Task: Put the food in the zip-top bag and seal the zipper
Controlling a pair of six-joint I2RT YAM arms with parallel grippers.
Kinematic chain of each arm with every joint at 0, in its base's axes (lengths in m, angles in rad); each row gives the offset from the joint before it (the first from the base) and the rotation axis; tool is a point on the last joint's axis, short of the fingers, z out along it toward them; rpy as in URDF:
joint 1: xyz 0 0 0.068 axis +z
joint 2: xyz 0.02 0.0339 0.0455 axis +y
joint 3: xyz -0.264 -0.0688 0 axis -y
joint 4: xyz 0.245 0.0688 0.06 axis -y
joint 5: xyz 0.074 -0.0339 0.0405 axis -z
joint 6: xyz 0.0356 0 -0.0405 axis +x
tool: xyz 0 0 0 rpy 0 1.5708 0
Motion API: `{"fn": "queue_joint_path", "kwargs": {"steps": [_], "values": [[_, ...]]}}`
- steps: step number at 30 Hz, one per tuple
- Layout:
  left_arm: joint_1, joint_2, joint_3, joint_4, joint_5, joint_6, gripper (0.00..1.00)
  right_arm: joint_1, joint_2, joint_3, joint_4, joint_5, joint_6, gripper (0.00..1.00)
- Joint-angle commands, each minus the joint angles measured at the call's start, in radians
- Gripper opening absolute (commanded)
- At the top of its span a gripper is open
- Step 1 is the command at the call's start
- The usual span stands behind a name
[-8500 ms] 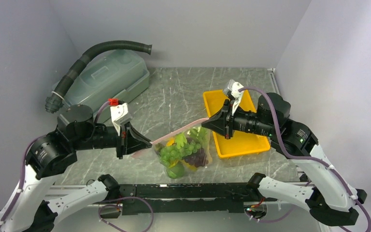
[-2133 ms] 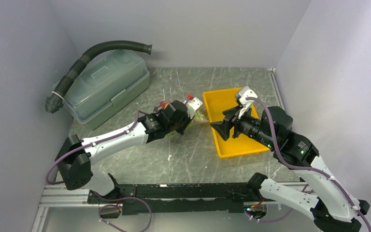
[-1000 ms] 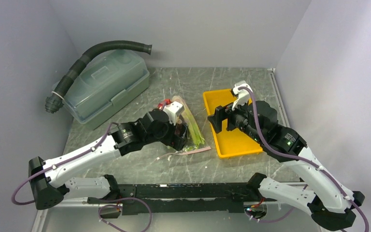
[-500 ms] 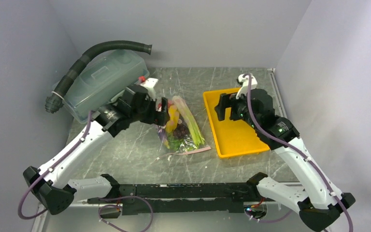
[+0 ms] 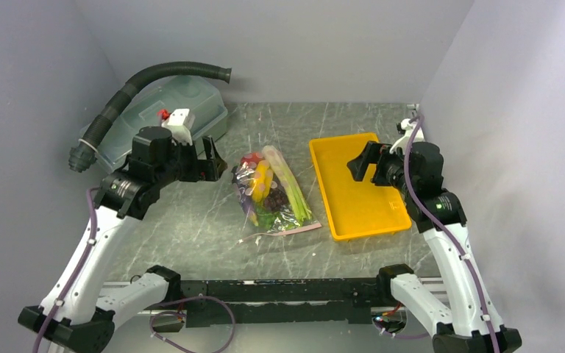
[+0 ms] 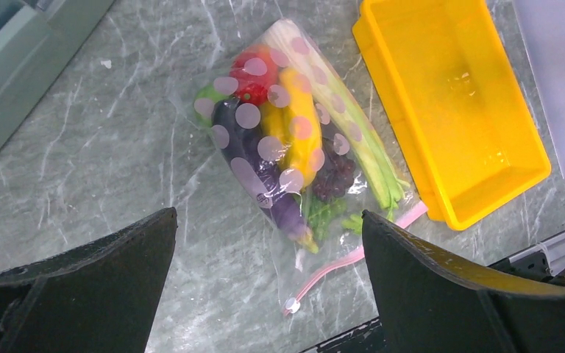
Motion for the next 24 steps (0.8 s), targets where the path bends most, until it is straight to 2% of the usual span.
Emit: {"fn": "queue_joint_path", "kwargs": {"steps": [1,13,24], "values": [[0.004,-0.092,-0.028,0.015,-0.022,0.039,1.00,-0.005,-0.070,-0.056,0.108,-0.042,-0.007,1.00],[0.004,-0.309,-0.183,0.053,-0.070,0.044,1.00,0.005,-0.265,-0.196,0.234,-0.052,-0.074,1.00],[0.004,-0.412,-0.227,0.035,-0.082,0.043,1.00,0.020,-0.288,-0.206,0.252,-0.079,-0.094,1.00]]}}
